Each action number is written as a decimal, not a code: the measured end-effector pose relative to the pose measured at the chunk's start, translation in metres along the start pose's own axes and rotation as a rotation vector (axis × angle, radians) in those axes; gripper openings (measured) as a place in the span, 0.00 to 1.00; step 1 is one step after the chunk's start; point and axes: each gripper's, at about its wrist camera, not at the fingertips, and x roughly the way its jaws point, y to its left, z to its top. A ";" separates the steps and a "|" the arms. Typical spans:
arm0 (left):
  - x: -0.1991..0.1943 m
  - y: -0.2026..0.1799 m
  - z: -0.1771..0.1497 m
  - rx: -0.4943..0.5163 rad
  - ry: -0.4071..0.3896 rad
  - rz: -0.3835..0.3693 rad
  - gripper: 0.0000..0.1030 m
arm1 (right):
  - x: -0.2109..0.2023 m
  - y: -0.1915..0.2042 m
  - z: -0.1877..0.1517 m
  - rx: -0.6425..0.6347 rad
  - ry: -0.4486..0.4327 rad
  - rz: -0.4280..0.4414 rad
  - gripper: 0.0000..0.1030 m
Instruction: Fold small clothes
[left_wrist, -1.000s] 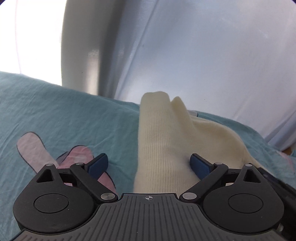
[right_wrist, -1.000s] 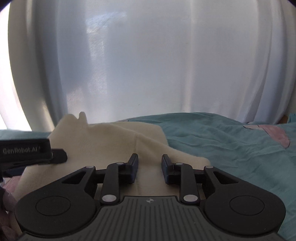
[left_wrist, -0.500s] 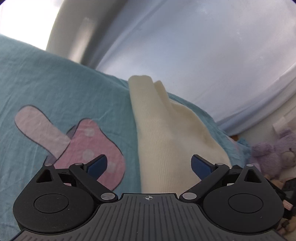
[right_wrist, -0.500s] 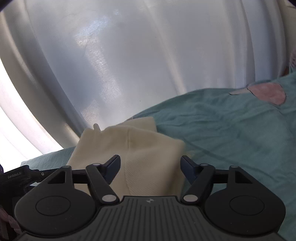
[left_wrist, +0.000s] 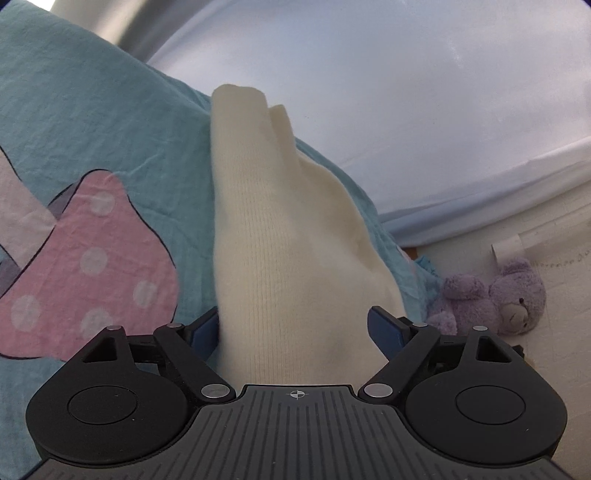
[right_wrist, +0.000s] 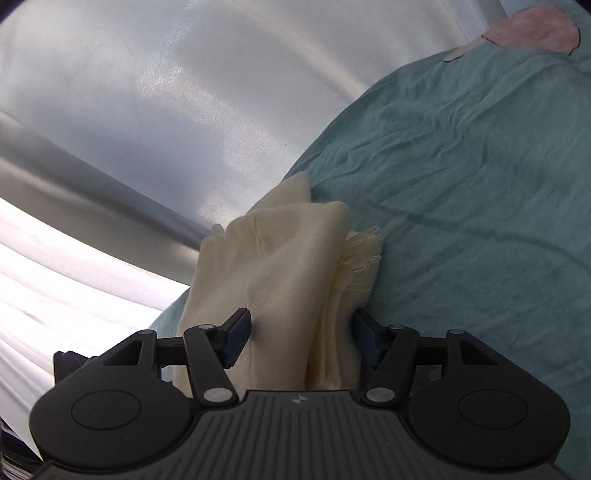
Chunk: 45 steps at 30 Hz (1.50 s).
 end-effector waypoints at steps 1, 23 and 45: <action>0.000 -0.003 0.000 0.002 0.000 0.007 0.78 | 0.001 -0.001 0.000 0.015 0.006 0.013 0.58; -0.055 -0.052 -0.008 0.202 -0.121 0.078 0.37 | 0.005 0.073 -0.015 -0.157 0.006 0.072 0.38; -0.085 -0.039 -0.039 0.240 -0.532 0.788 0.88 | 0.031 0.194 -0.093 -0.715 -0.180 -0.220 0.39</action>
